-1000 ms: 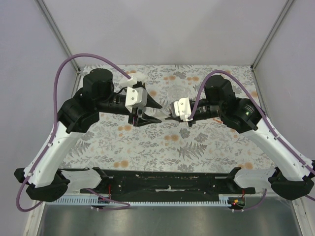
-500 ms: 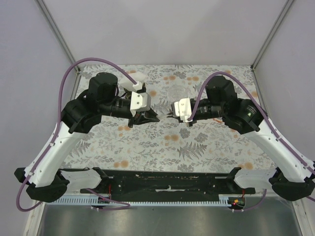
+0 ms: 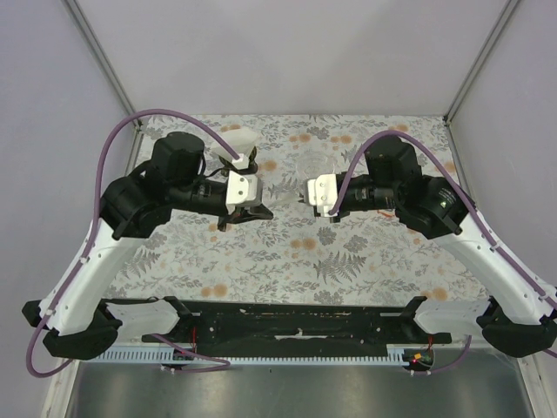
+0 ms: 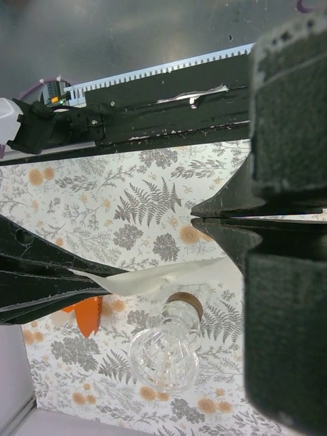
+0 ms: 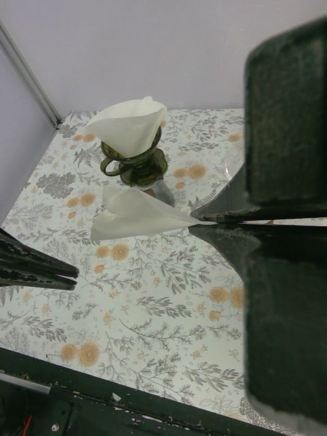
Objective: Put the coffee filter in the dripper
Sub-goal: Pick up the coffee filter from the center of the board.
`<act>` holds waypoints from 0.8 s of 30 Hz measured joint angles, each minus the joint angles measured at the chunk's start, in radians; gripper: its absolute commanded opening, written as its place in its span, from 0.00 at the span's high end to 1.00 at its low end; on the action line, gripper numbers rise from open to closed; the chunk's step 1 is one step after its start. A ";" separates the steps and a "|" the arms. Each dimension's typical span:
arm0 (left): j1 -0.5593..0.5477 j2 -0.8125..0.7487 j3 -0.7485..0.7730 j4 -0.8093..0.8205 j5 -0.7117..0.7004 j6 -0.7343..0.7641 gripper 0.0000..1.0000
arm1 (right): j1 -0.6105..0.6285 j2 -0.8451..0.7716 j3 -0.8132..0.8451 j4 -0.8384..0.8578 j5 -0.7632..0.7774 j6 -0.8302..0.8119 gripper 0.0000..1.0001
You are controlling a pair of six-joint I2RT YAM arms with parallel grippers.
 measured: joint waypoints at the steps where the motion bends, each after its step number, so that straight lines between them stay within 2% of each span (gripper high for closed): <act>1: 0.000 0.000 0.006 -0.005 -0.002 0.002 0.95 | 0.000 0.000 -0.001 0.000 0.003 -0.002 1.00; 2: 0.000 0.000 0.016 -0.010 -0.006 0.003 0.88 | 0.000 0.000 -0.001 -0.003 0.007 -0.003 1.00; 5: 0.000 0.003 0.049 -0.009 -0.023 0.000 0.58 | 0.000 0.000 -0.001 -0.014 0.006 -0.006 1.00; 7: 0.000 0.011 0.084 -0.002 -0.033 -0.006 0.48 | 0.000 0.001 -0.001 -0.026 0.001 -0.006 1.00; 17: -0.001 0.090 0.142 0.032 -0.029 -0.051 0.46 | 0.000 0.007 0.000 -0.043 -0.031 -0.006 1.00; 19: -0.003 0.112 0.142 0.031 -0.023 -0.057 0.48 | 0.001 0.007 0.000 -0.043 -0.036 -0.006 1.00; 20: -0.004 0.122 0.143 0.031 -0.021 -0.062 0.54 | 0.002 0.007 0.000 -0.043 -0.039 -0.006 1.00; 23: -0.008 0.159 0.156 0.024 -0.009 -0.083 0.90 | 0.004 0.007 0.000 -0.043 -0.043 -0.006 1.00; 24: -0.009 0.166 0.158 0.025 -0.006 -0.092 0.98 | 0.005 0.007 0.000 -0.043 -0.044 -0.006 1.00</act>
